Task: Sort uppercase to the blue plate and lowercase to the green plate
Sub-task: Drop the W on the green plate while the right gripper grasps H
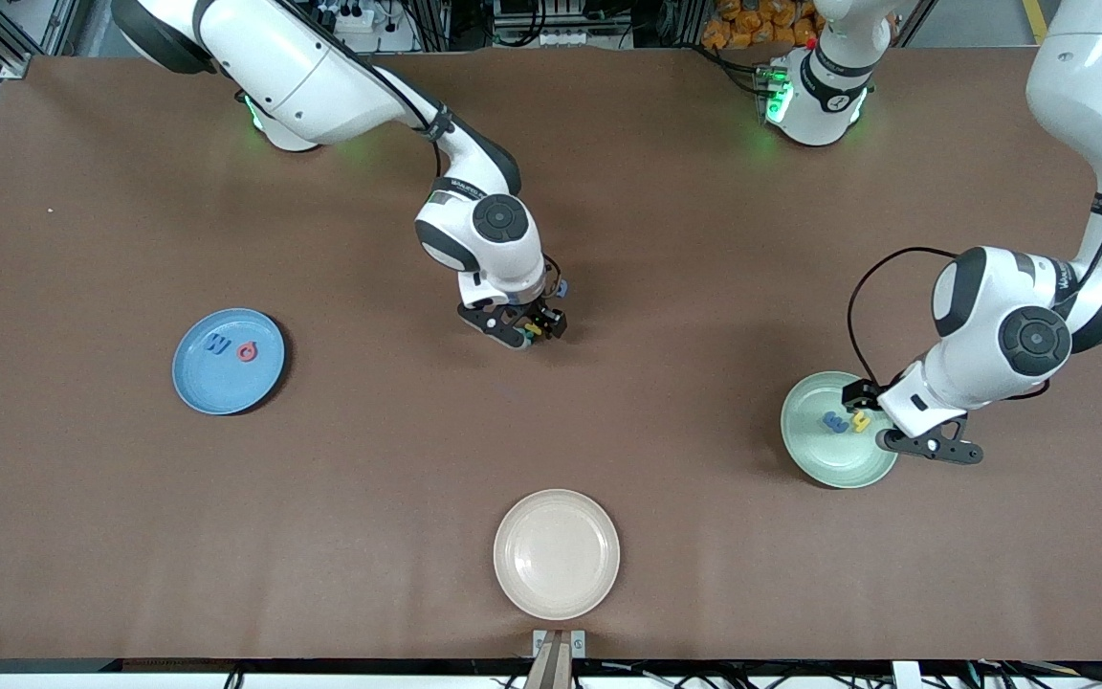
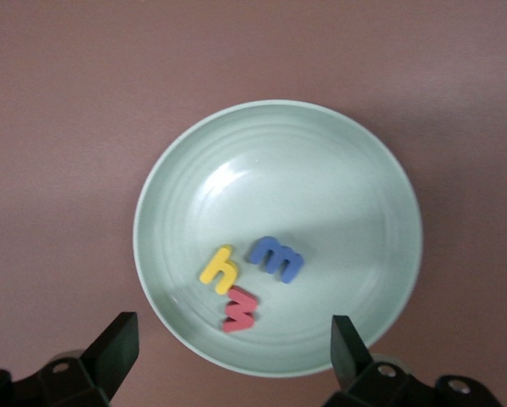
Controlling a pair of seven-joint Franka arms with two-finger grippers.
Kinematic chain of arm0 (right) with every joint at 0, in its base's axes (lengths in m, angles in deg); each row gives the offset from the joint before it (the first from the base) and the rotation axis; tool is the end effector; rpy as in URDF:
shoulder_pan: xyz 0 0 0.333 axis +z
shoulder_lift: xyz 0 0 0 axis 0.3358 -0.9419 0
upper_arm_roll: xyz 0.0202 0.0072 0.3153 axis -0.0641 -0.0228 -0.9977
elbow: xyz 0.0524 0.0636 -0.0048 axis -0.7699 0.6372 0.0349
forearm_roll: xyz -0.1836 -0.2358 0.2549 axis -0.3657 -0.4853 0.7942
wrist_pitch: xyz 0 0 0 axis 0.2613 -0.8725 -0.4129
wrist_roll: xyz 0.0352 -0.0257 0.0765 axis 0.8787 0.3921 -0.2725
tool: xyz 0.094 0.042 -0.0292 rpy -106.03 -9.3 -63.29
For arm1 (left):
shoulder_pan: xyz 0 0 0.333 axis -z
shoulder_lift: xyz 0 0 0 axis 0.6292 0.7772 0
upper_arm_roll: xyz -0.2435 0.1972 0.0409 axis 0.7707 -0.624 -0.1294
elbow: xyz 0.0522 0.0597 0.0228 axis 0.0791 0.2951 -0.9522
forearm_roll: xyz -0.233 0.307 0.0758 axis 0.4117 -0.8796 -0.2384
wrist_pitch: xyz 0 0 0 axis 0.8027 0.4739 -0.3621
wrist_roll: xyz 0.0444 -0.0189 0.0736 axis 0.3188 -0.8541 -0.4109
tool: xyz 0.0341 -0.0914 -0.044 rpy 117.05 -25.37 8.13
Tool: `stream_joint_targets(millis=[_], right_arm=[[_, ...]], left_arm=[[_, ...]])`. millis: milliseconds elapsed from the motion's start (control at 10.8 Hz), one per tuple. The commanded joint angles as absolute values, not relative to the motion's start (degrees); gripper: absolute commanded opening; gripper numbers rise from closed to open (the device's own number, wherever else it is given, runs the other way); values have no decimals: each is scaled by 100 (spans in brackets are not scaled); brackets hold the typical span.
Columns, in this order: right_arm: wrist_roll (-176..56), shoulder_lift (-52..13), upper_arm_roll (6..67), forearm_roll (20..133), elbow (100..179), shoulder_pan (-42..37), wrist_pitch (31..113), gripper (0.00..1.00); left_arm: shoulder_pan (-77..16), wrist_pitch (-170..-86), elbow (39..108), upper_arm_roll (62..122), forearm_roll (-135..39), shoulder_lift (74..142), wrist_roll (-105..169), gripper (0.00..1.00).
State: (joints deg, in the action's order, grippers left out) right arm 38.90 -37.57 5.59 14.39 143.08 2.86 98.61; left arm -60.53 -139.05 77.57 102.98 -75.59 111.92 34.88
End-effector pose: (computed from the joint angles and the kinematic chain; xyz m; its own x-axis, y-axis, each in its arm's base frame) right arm 0.4583 0.4731 0.1828 0.8423 -0.5391 -0.0037 -0.5381 -0.8404 -0.0643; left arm 0.6434 -0.0508 0.2866 0.9755 -0.2197 -0.0143 -0.2199 -0.9754 -0.0147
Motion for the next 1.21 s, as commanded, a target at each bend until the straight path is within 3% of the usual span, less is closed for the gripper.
stream_joint_targets(millis=[0, 186, 650, 929, 1115], right_arm=[[4036, -3899, 604, 1244, 14145, 367, 9849, 76], [4009, -3899, 604, 1236, 14145, 393, 9840, 61], [3974, -3943, 604, 1148, 14127, 393, 9831, 40], [3843, -3943, 604, 1165, 14092, 385, 9778, 28], [3834, -3934, 595, 1191, 14049, 367, 9770, 25]], left_arm=[[-6097, -13562, 7844, 10472, -7233, 10859, 3479, 100], [-6088, -13325, 7844, 10577, -7101, 10692, 3479, 100], [-6097, -12377, 7844, 11341, -6933, 10173, 2462, 100], [-6097, -12305, 8080, 11868, -6696, 9893, 1863, 100], [-6097, -12305, 8265, 12211, -6599, 9760, 1302, 100]])
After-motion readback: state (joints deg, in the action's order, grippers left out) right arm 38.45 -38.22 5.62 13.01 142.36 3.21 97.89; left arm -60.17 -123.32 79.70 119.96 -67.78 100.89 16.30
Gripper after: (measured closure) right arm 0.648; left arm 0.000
